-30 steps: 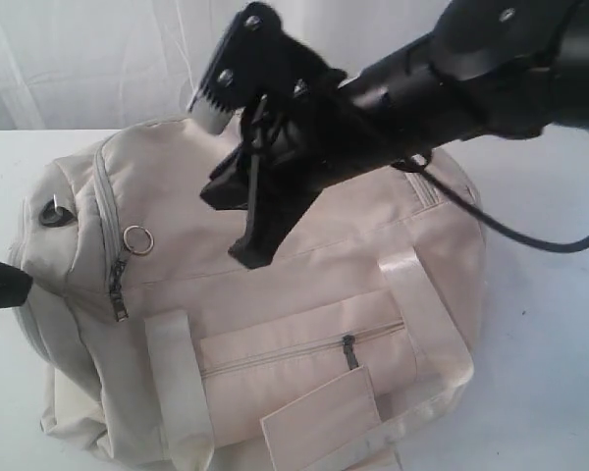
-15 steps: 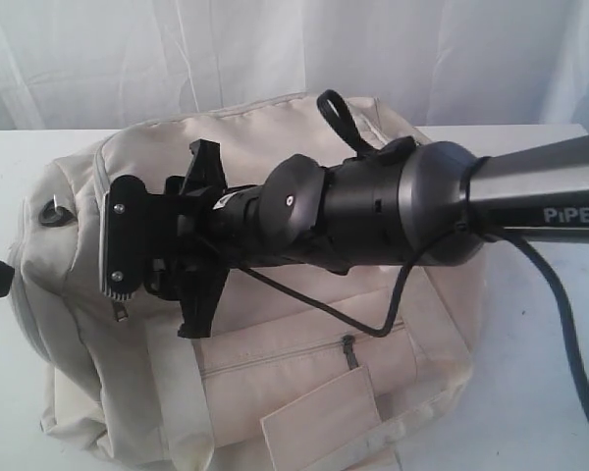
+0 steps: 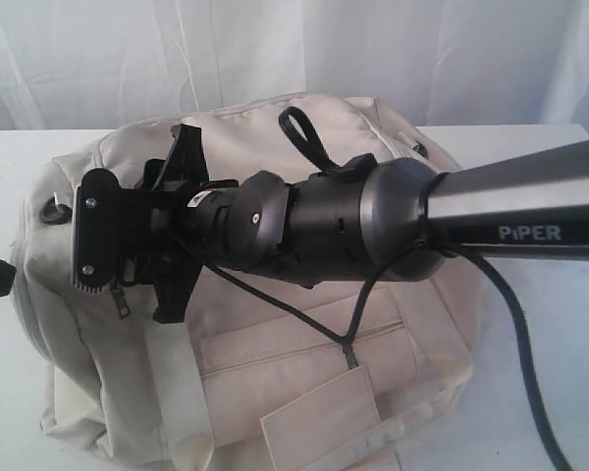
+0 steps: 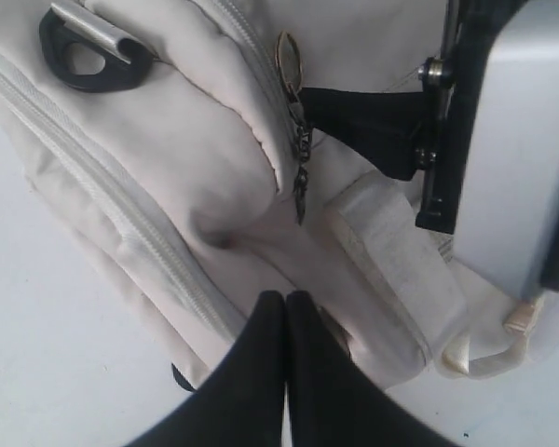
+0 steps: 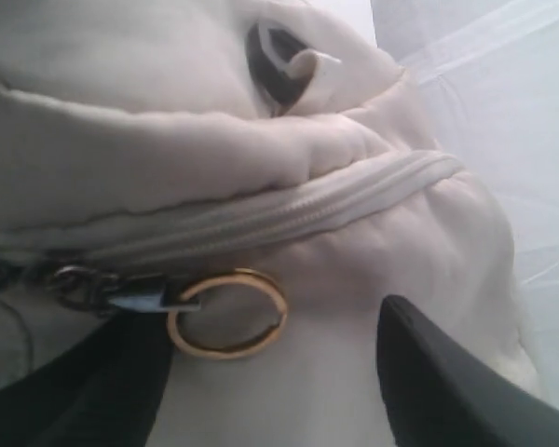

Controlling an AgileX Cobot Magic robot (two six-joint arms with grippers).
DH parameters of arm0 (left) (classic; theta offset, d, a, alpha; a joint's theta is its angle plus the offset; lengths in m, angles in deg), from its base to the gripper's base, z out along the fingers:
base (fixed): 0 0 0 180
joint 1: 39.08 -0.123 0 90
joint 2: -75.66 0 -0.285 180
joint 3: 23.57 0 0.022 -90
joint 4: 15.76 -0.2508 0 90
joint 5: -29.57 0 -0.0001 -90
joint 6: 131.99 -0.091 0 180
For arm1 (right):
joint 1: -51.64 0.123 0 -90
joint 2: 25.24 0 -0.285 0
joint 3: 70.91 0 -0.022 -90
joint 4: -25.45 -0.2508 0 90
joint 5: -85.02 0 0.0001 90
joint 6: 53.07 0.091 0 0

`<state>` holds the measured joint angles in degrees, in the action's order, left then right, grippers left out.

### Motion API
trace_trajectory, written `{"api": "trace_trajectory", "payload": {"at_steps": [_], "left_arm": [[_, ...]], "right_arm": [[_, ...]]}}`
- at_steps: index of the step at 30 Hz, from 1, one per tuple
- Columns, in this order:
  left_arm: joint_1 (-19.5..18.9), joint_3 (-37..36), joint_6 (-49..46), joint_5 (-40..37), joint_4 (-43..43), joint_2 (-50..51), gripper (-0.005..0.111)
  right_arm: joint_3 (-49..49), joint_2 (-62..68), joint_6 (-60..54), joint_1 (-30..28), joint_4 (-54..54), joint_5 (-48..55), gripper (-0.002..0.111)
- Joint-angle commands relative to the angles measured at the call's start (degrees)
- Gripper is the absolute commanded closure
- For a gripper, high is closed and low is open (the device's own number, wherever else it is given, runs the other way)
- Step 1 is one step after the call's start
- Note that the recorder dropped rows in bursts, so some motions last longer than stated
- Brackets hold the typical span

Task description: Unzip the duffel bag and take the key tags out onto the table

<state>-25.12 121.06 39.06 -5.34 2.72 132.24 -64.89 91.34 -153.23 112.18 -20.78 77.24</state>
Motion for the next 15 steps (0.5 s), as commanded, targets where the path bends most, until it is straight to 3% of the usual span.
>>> {"api": "trace_trajectory", "payload": {"at_steps": [1, 5, 15], "left_arm": [[0.1, -0.27, 0.47, -0.28, 1.03, -0.42, 0.107], [0.1, -0.27, 0.47, -0.28, 1.4, -0.42, 0.107], [0.1, -0.27, 0.21, -0.28, 1.41, -0.42, 0.107]], "right_arm": [[-0.38, 1.48, -0.09, 0.08, -0.12, -1.74, 0.049], [-0.38, 1.89, -0.09, 0.08, -0.07, -1.74, 0.057], [-0.38, 1.89, 0.02, 0.08, -0.07, -1.74, 0.093]]}}
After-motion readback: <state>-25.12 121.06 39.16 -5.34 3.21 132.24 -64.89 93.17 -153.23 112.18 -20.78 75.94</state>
